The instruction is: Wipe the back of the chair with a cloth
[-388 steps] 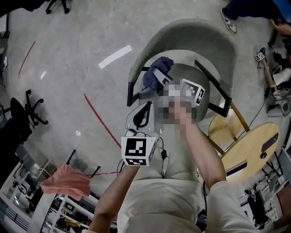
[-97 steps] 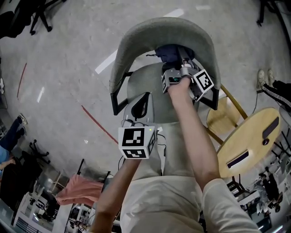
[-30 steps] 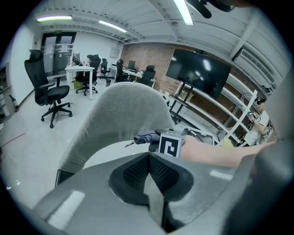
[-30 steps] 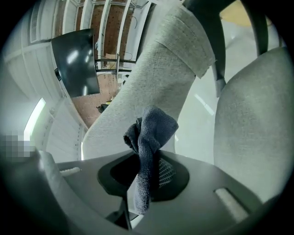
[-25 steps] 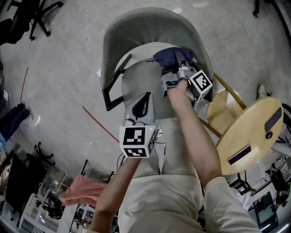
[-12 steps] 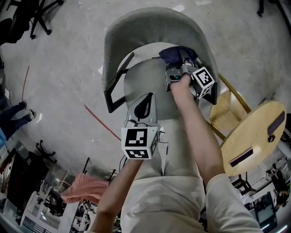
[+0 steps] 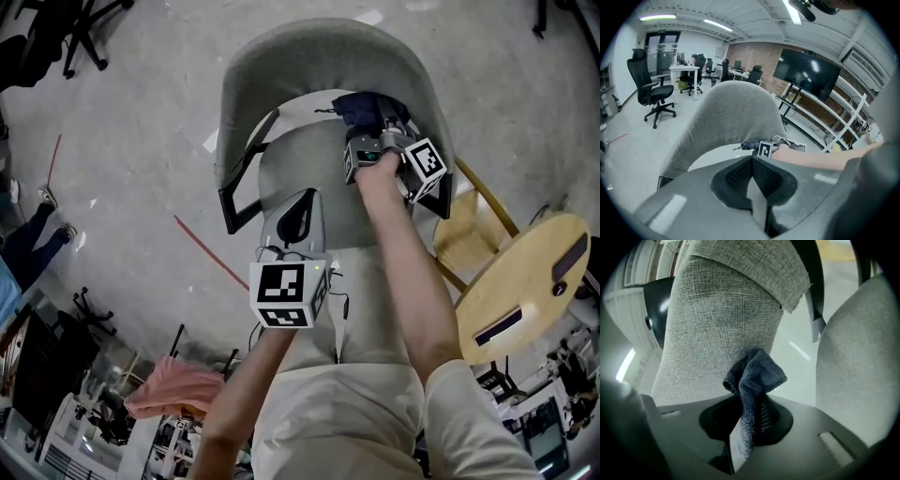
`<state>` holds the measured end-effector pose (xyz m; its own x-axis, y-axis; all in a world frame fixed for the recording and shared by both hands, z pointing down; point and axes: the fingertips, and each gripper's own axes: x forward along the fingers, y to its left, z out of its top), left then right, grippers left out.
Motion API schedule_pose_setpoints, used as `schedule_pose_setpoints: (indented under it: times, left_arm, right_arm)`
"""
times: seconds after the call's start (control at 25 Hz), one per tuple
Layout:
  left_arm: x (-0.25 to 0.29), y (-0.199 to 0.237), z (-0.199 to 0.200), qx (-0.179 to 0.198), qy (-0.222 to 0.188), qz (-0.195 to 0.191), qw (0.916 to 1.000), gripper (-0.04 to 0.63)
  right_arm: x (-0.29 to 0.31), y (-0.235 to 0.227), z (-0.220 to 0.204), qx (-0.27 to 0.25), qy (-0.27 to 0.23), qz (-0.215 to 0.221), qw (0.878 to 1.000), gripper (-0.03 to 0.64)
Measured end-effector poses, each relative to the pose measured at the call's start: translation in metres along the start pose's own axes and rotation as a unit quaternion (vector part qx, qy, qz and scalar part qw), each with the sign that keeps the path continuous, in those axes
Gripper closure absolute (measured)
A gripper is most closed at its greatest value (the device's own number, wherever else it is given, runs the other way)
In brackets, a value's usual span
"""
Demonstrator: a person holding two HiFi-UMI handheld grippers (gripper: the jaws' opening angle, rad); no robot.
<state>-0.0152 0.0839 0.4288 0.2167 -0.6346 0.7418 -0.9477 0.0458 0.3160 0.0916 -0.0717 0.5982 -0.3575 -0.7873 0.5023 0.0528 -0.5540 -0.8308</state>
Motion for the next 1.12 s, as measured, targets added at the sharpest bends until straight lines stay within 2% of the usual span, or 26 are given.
schedule_pose_setpoints:
  times: [0.4, 1.12]
  left_arm:
    - [-0.008, -0.001, -0.002, 0.003, -0.003, -0.004, 1.0, 0.594]
    - [-0.018, -0.006, 0.015, 0.024, -0.011, -0.03, 0.9992, 0.594]
  right_arm:
    - [-0.008, 0.031, -0.013, 0.029, 0.002, 0.039, 0.999, 0.535]
    - [-0.035, 0.103, -0.035, 0.051, 0.001, 0.09, 0.995, 0.536]
